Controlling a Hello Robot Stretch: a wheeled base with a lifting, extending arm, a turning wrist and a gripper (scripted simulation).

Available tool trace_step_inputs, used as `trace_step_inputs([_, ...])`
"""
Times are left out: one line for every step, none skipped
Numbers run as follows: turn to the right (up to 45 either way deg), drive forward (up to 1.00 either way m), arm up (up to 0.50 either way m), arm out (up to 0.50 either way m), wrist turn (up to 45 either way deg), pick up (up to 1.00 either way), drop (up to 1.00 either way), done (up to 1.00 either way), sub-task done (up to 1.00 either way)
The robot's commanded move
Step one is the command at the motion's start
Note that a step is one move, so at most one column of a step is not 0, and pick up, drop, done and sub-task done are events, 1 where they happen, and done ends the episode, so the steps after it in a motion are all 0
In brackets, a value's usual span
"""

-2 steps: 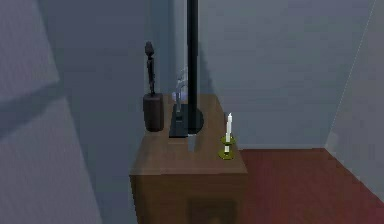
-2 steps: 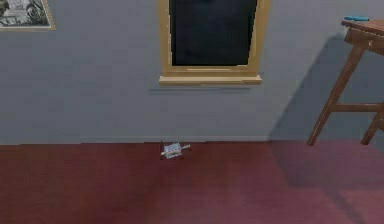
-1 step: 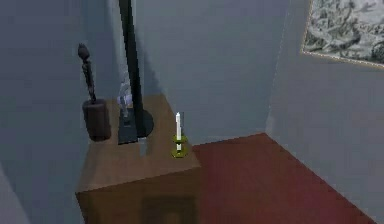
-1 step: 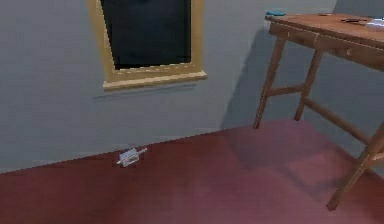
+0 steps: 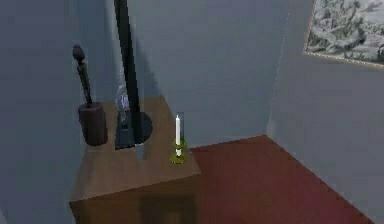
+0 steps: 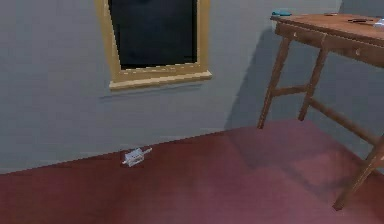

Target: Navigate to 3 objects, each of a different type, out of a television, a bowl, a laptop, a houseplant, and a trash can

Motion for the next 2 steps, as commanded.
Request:
trace_step_inputs([-15.0,0.0,0.0,0.0,0.0,0.0,0.0,0.0,0.0])
trace_step_inputs([0.0,0.0,0.0,0.0,0.0,0.0,0.0,1.0,0.0])
